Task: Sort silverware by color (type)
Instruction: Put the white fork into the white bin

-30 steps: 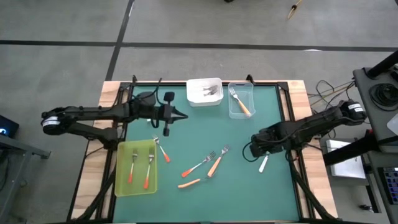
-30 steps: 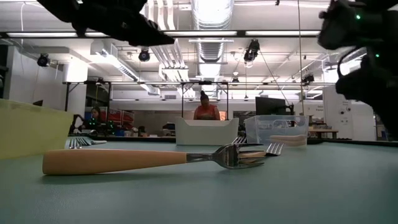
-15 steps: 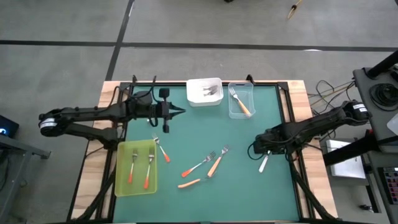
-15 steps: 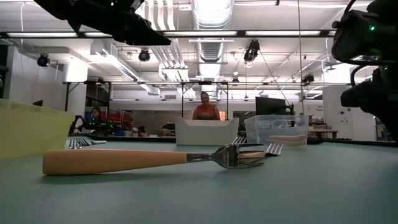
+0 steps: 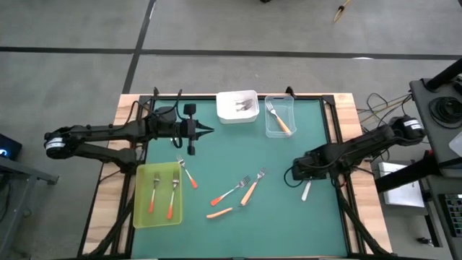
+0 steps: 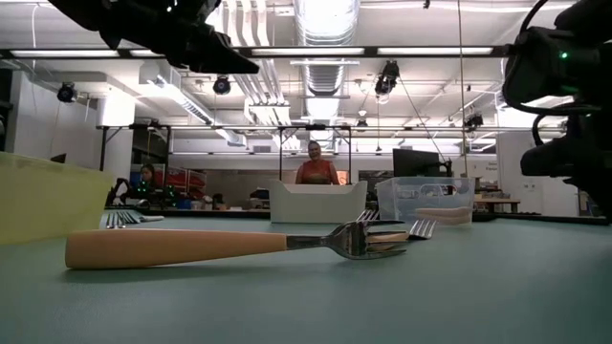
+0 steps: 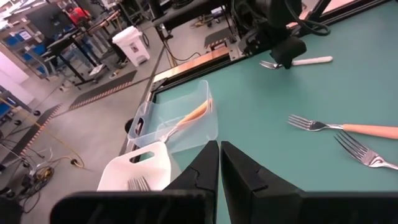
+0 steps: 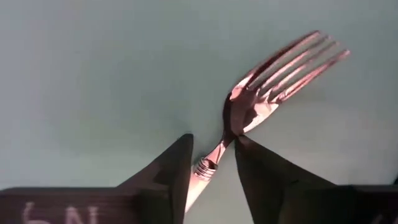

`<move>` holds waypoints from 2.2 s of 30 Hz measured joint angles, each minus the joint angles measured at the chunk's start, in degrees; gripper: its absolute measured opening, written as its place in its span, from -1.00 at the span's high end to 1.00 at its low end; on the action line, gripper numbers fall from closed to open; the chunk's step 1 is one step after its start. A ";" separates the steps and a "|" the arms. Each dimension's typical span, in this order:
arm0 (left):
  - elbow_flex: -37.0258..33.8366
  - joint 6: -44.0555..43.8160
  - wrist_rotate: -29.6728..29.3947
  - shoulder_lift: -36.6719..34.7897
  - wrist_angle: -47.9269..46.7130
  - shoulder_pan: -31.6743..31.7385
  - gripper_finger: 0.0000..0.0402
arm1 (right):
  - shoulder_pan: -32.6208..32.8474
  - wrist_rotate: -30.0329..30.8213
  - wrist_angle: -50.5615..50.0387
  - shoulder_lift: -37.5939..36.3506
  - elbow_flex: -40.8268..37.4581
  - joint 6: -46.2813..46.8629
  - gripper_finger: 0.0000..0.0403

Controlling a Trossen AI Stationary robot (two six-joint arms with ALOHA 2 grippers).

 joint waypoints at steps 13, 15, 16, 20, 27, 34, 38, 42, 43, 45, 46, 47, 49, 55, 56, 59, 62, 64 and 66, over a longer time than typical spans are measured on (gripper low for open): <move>-0.02 -0.04 0.00 0.00 1.14 0.00 1.00 | 0.09 6.36 1.66 1.59 4.25 -5.30 0.86; 0.00 -0.19 0.00 0.00 1.14 0.00 1.00 | 0.00 7.77 2.30 1.65 4.87 -6.41 0.92; 0.00 -0.20 0.00 0.00 1.14 0.00 1.00 | 0.00 8.49 2.69 1.67 5.06 -6.81 0.93; 0.00 -0.22 0.00 0.00 1.14 0.02 1.00 | -0.04 10.07 2.59 1.67 6.14 -8.44 0.95; 0.00 -0.22 0.02 0.09 1.11 0.02 1.00 | -0.07 13.63 5.39 1.67 8.40 -12.32 0.95; 0.00 -0.12 0.02 0.10 1.09 0.02 1.00 | -1.56 15.47 14.80 3.23 8.61 -15.55 0.95; 0.02 -0.07 0.02 0.11 1.09 0.02 1.00 | -2.87 15.18 17.81 6.62 9.15 -19.06 0.95; 0.04 -0.05 0.02 0.11 1.09 0.02 1.00 | -3.43 15.39 17.55 9.59 10.49 -19.38 0.92; 0.04 -0.05 0.02 0.11 1.07 0.02 1.00 | -3.43 15.47 17.44 10.30 10.79 -19.09 0.90; 0.04 -0.06 0.02 0.11 1.07 0.02 1.00 | -3.43 15.56 17.39 11.32 11.45 -19.19 0.85; 0.04 -0.05 0.02 0.11 1.03 0.02 1.00 | -3.43 15.59 17.15 11.81 11.74 -19.13 0.81; 0.04 -0.04 0.02 0.11 0.97 0.02 1.00 | -3.43 15.62 16.73 12.22 12.12 -18.94 0.77; 0.04 -0.06 0.02 0.11 0.89 0.02 1.00 | -3.43 15.65 16.29 12.91 12.72 -18.77 0.68; -0.07 0.00 0.02 0.11 0.92 0.02 1.00 | -4.17 15.36 15.44 12.84 13.02 -19.26 0.38; -0.07 0.01 0.04 0.11 0.97 0.02 1.00 | -4.35 15.26 14.93 12.59 12.99 -19.53 0.33; -0.07 0.02 0.03 0.11 0.98 0.02 1.00 | -4.68 14.91 14.50 12.11 12.89 -19.80 0.22; -0.09 0.24 0.03 0.11 1.01 0.02 1.00 | -4.68 13.82 14.58 12.04 12.89 -19.76 0.15; -0.13 0.26 0.04 0.11 1.01 0.02 1.00 | -4.68 13.09 14.69 12.48 12.91 -19.75 0.12; -0.13 0.50 0.04 0.11 1.07 0.02 1.00 | -4.68 13.03 14.85 12.95 12.99 -19.84 0.12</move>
